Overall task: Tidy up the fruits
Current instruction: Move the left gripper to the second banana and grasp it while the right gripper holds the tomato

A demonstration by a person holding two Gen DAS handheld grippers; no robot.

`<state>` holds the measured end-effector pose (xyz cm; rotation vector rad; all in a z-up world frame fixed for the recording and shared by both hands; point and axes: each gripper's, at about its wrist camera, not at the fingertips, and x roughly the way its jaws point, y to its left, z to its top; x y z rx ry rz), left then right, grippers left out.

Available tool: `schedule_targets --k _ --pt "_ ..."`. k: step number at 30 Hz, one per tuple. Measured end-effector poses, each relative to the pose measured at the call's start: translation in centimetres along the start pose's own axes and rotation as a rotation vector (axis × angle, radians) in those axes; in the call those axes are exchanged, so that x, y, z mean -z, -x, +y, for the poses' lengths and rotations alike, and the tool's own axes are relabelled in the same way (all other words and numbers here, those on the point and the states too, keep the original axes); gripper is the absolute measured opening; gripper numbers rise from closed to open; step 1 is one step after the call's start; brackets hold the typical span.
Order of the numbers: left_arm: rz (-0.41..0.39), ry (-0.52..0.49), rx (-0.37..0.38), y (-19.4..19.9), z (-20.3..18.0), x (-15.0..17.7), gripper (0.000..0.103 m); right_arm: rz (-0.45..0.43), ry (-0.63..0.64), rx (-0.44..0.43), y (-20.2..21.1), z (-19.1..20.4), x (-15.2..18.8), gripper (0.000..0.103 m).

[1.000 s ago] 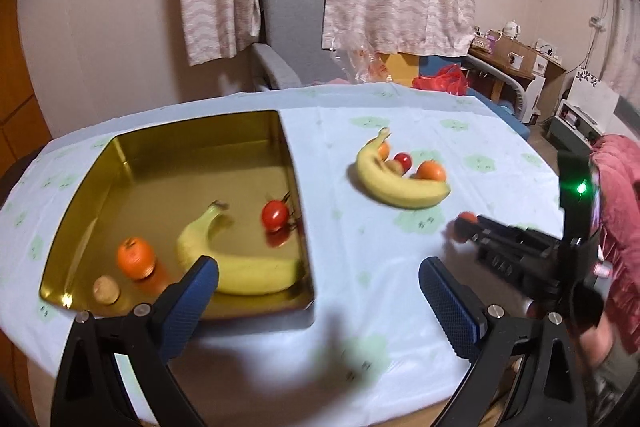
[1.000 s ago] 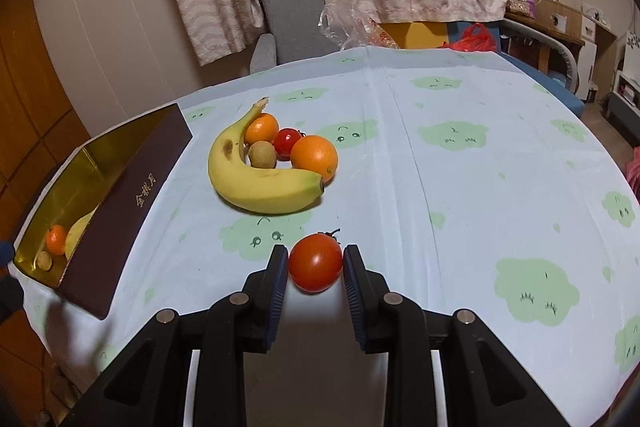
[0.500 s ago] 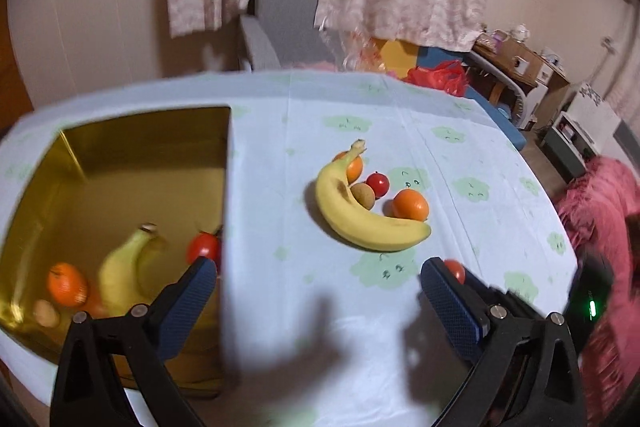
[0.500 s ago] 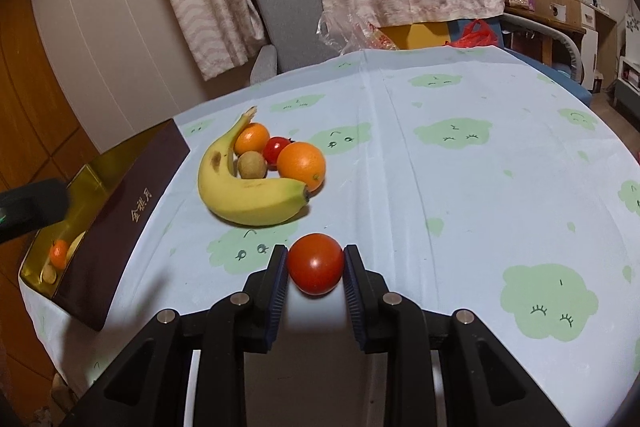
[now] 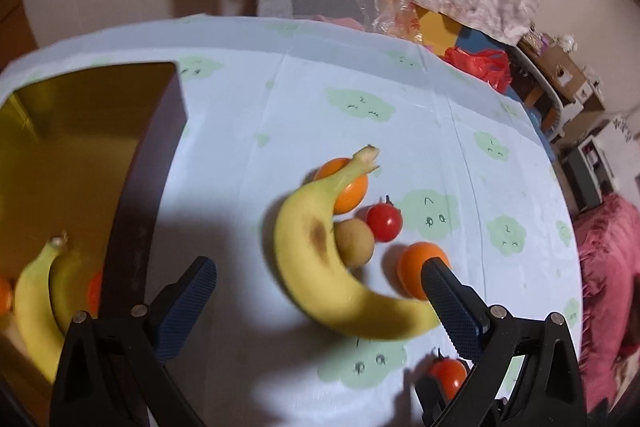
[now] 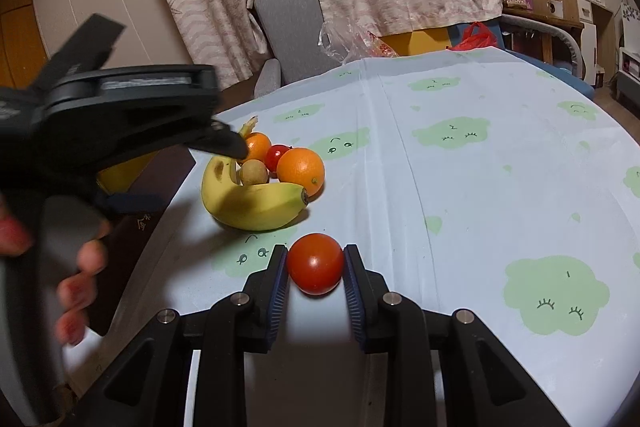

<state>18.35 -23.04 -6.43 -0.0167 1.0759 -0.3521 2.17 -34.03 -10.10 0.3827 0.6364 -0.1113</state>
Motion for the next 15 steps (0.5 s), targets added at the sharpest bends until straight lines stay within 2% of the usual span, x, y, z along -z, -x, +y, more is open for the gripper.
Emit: schedule_targets --k 5,10,15 --pt "0.001 -0.065 -0.027 -0.9 -0.1 0.8 0.097 -0.004 -0.006 -0.009 0.0 -0.2 0.0 0.028" --pt "-0.023 -0.096 0.039 0.0 0.8 2.1 0.090 -0.006 -0.013 -0.017 0.0 -0.4 0.0 0.028" --pt "-0.051 -0.145 0.038 1.6 0.8 2.9 0.081 -0.007 -0.014 -0.018 0.0 -0.4 0.0 0.028"
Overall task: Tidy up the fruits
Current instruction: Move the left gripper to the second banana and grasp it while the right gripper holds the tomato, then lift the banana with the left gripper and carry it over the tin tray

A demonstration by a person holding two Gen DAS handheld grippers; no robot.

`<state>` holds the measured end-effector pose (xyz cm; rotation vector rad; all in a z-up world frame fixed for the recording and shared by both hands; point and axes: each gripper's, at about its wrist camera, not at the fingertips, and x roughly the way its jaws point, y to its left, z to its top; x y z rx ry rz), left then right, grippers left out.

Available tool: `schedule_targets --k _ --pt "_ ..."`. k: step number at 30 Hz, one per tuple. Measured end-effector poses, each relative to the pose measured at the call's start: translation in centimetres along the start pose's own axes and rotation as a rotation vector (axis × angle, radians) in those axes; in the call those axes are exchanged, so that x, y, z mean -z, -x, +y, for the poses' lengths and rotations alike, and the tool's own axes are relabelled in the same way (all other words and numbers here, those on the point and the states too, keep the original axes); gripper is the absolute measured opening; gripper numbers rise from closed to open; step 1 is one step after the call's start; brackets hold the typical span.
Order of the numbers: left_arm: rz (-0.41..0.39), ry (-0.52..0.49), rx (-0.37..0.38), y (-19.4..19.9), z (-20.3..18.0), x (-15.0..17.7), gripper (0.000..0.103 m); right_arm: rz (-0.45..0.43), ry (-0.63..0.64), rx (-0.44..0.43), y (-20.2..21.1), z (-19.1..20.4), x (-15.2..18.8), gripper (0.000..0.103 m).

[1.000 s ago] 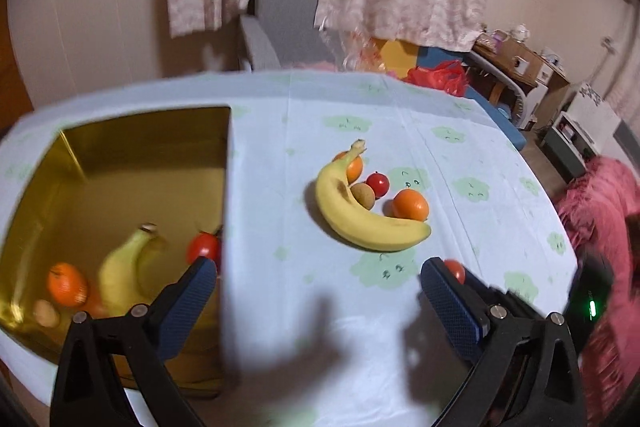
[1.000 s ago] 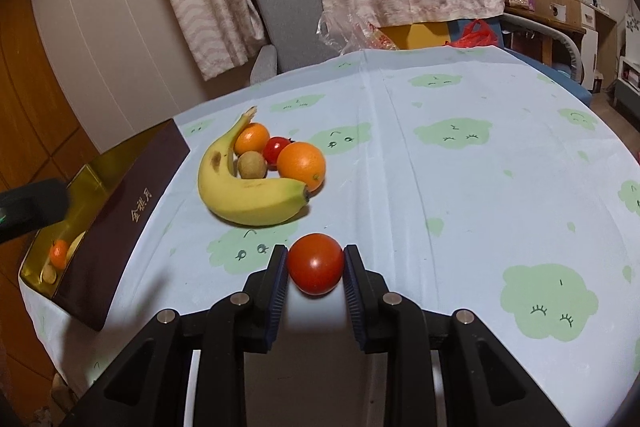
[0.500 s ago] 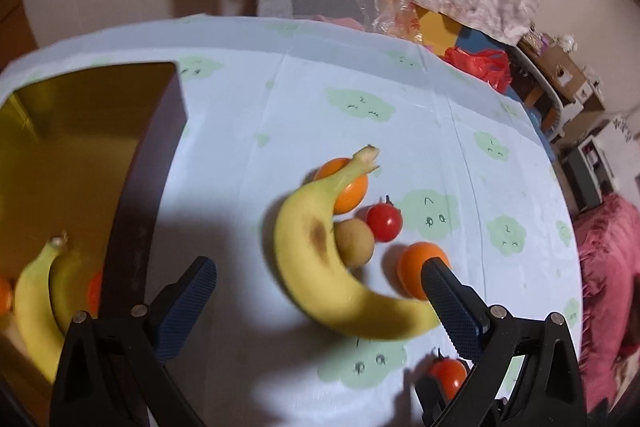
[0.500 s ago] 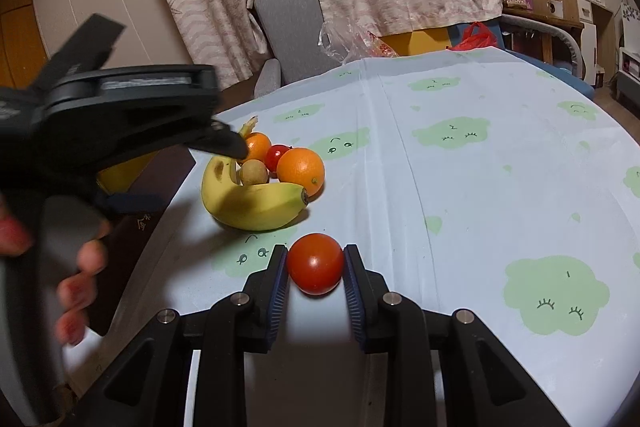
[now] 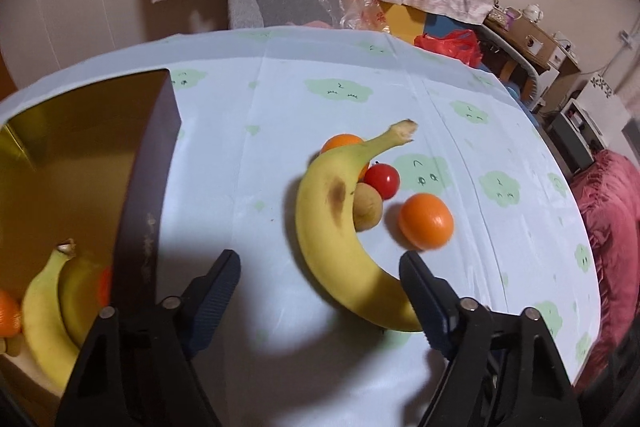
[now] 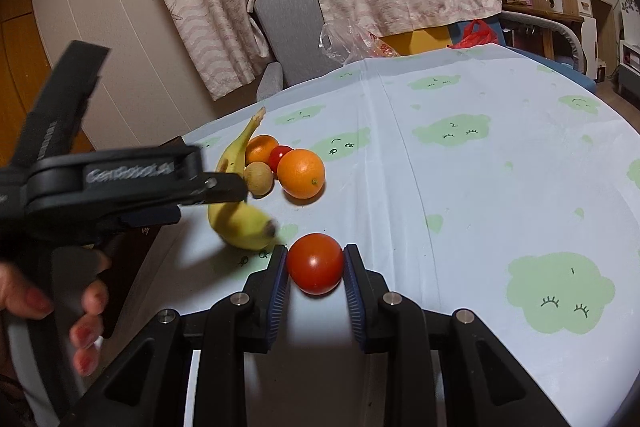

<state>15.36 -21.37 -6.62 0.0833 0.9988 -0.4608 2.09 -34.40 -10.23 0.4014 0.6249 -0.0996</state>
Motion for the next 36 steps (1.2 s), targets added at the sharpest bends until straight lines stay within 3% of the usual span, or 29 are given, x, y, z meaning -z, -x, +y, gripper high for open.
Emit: schedule_targets --k 6,16,25,29,30,31,34,36 --pt "0.000 -0.001 -0.024 -0.8 -0.4 -1.0 0.088 -0.001 0.001 0.001 0.0 0.0 0.0 0.028" --pt "0.004 -0.010 -0.055 -3.3 -0.2 -1.9 0.087 -0.002 0.000 0.000 -0.1 0.0 0.0 0.028" --pt "-0.020 0.066 -0.004 -3.7 0.7 -1.4 0.086 -0.003 -0.001 -0.002 0.0 0.0 0.0 0.028" --pt "-0.022 0.037 -0.004 -3.7 0.2 -1.3 0.085 -0.003 -0.001 -0.002 0.0 -0.1 0.0 0.028" --pt "-0.020 0.038 0.009 -3.6 0.3 -1.3 0.078 -0.003 -0.001 -0.002 0.0 -0.1 0.0 0.029" --pt "-0.019 0.035 0.026 -3.5 0.2 -1.4 0.064 -0.003 0.000 -0.002 0.0 0.0 0.0 0.029" --pt "-0.014 0.015 0.029 -3.2 -0.1 -1.6 0.051 -0.003 -0.001 -0.002 0.0 -0.1 0.1 0.028" --pt "-0.008 0.038 0.048 -3.1 0.4 -1.6 0.048 -0.003 -0.001 -0.002 0.0 -0.1 0.1 0.029"
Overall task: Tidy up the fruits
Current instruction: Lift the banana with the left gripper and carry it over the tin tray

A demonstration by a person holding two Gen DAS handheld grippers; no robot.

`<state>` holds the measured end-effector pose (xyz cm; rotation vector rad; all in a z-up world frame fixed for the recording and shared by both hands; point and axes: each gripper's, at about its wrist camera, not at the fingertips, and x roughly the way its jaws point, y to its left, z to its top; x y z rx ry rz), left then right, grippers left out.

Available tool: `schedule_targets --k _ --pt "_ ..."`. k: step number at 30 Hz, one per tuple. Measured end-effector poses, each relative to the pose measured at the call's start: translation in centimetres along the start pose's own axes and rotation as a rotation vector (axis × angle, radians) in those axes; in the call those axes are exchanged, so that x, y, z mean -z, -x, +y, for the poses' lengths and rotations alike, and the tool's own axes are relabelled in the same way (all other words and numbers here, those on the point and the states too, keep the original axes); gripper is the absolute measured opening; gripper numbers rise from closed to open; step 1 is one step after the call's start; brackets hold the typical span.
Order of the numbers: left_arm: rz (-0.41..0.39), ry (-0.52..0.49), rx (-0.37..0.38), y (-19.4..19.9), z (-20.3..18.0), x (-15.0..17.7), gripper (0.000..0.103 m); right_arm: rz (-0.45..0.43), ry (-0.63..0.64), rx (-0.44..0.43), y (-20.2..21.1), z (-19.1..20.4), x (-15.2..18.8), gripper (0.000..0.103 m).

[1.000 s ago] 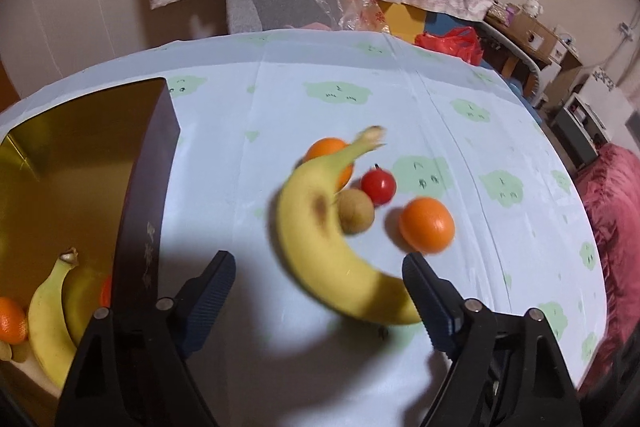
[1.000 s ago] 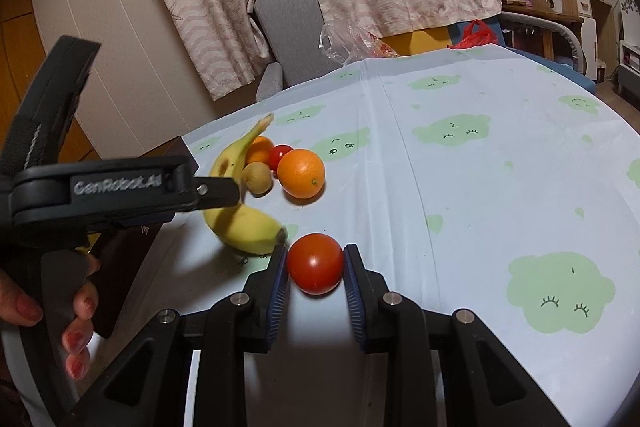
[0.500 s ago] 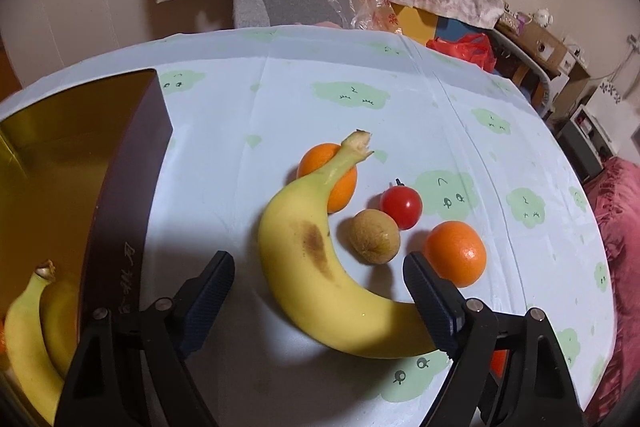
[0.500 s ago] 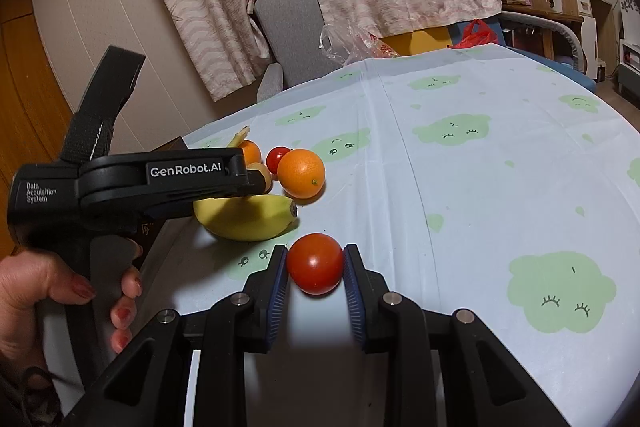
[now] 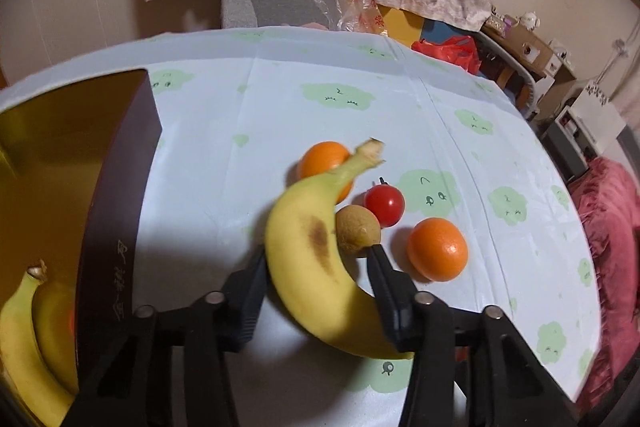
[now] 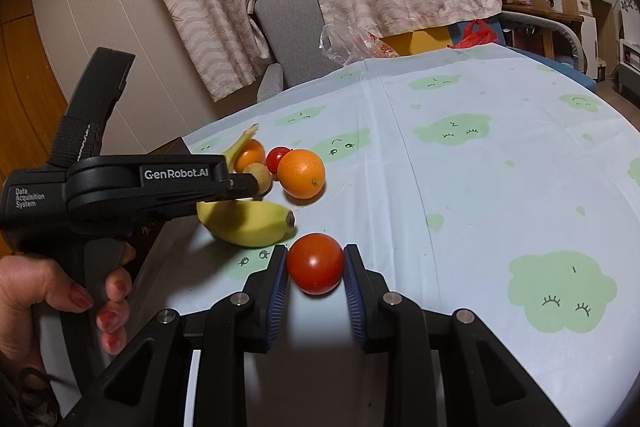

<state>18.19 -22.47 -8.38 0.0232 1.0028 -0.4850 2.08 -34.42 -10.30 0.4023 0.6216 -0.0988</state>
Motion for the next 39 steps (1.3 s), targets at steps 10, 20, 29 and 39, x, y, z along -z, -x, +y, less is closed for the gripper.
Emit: schedule_targets --k 10,20,29,39 --pt "-0.053 0.007 0.037 2.8 0.6 0.9 0.035 0.000 0.000 0.000 0.0 0.0 0.0 0.028" --pt "-0.098 0.033 0.087 5.1 1.2 2.2 0.033 -0.001 0.003 0.002 0.0 0.1 0.0 0.028" --pt "-0.157 0.003 0.082 6.7 1.5 3.0 0.033 -0.007 0.003 0.001 0.1 0.1 0.1 0.028" --pt "-0.238 -0.007 0.115 10.8 2.4 3.4 0.033 -0.047 0.039 0.041 1.5 0.6 -0.3 0.028"
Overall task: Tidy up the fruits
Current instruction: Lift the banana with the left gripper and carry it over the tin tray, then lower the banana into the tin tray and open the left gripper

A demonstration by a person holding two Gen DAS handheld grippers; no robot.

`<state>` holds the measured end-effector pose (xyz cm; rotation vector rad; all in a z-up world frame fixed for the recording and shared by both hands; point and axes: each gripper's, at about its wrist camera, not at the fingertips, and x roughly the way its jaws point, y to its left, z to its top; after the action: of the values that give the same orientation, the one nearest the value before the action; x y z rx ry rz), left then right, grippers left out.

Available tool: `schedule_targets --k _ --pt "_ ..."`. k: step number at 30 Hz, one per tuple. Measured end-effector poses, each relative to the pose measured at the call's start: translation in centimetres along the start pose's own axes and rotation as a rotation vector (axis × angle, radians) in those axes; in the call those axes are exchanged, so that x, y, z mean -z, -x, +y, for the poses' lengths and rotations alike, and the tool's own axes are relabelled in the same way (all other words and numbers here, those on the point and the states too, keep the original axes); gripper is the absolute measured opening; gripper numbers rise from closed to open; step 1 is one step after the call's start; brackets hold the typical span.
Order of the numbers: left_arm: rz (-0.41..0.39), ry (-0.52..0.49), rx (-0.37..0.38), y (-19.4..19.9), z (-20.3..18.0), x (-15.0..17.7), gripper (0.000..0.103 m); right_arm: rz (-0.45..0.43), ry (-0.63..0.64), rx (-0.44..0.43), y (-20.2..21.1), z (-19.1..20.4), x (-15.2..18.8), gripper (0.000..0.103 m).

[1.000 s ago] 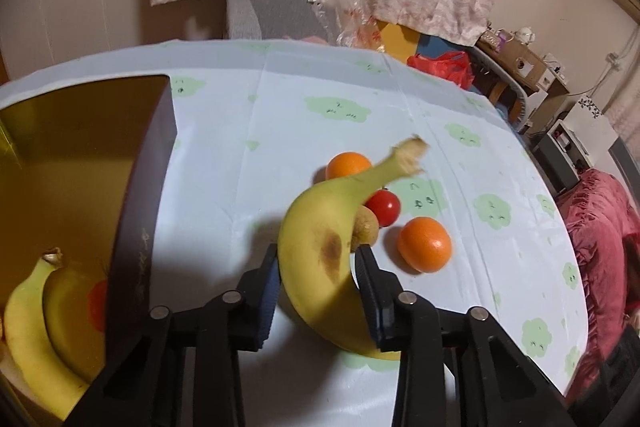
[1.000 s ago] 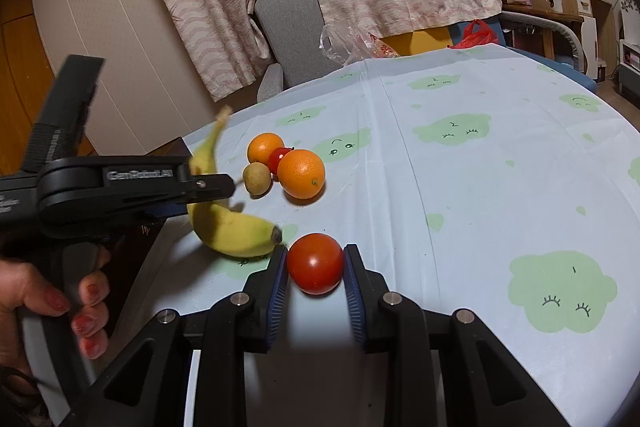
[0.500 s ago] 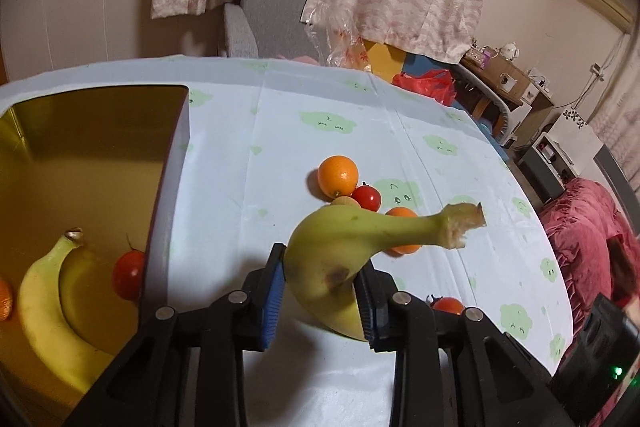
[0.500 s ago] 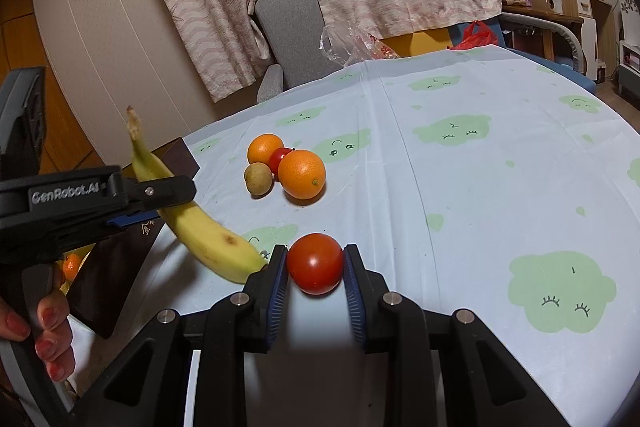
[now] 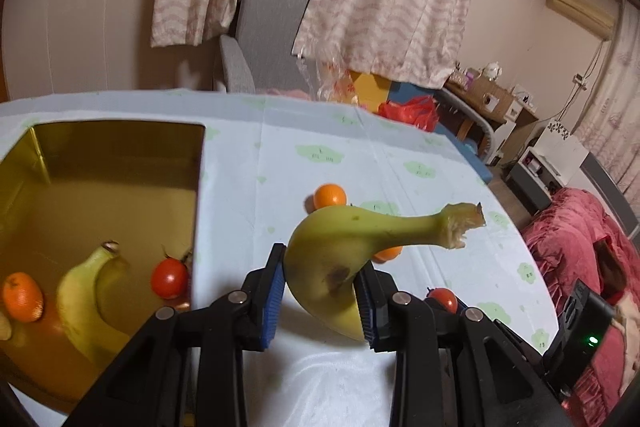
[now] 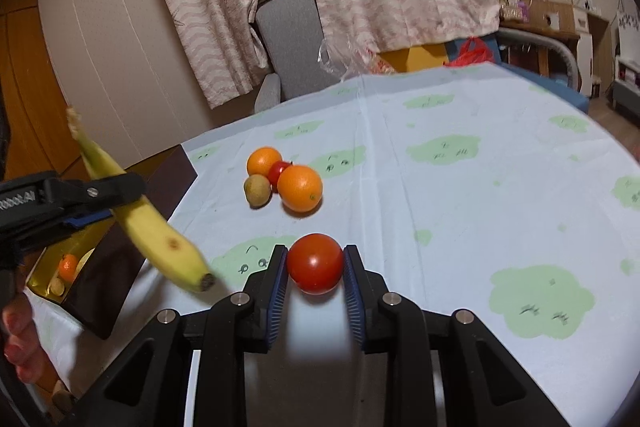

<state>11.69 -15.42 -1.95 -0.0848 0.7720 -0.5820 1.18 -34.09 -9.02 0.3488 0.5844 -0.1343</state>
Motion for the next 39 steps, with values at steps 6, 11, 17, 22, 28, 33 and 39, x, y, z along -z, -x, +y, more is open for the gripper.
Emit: schedule_targets --k 6,11,17,22,28,33,39 --pt "-0.055 0.033 0.009 2.8 1.6 -0.7 0.033 0.000 -0.024 0.013 1.2 -0.1 -0.4 0.028" --pt "-0.078 0.048 0.000 4.7 3.4 -1.0 0.033 -0.009 -0.016 -0.008 2.2 1.3 -0.6 0.028" --pt "-0.108 0.072 -0.052 7.1 6.4 -1.1 0.033 -0.029 0.044 -0.058 2.9 4.9 -1.1 0.028" --pt "-0.128 0.102 -0.099 8.7 9.2 -0.8 0.033 -0.018 0.098 -0.101 2.8 8.0 -1.3 0.028" --pt "-0.141 0.154 -0.160 10.1 12.6 -0.5 0.033 -0.011 0.161 -0.148 2.9 11.6 -1.2 0.028" --pt "-0.151 0.195 -0.196 10.8 15.3 -0.3 0.033 -0.007 0.225 -0.184 2.9 14.4 -1.2 0.028" --pt "-0.150 0.233 -0.230 11.3 18.3 -0.1 0.033 0.018 0.276 -0.212 2.6 16.9 -0.7 0.028"
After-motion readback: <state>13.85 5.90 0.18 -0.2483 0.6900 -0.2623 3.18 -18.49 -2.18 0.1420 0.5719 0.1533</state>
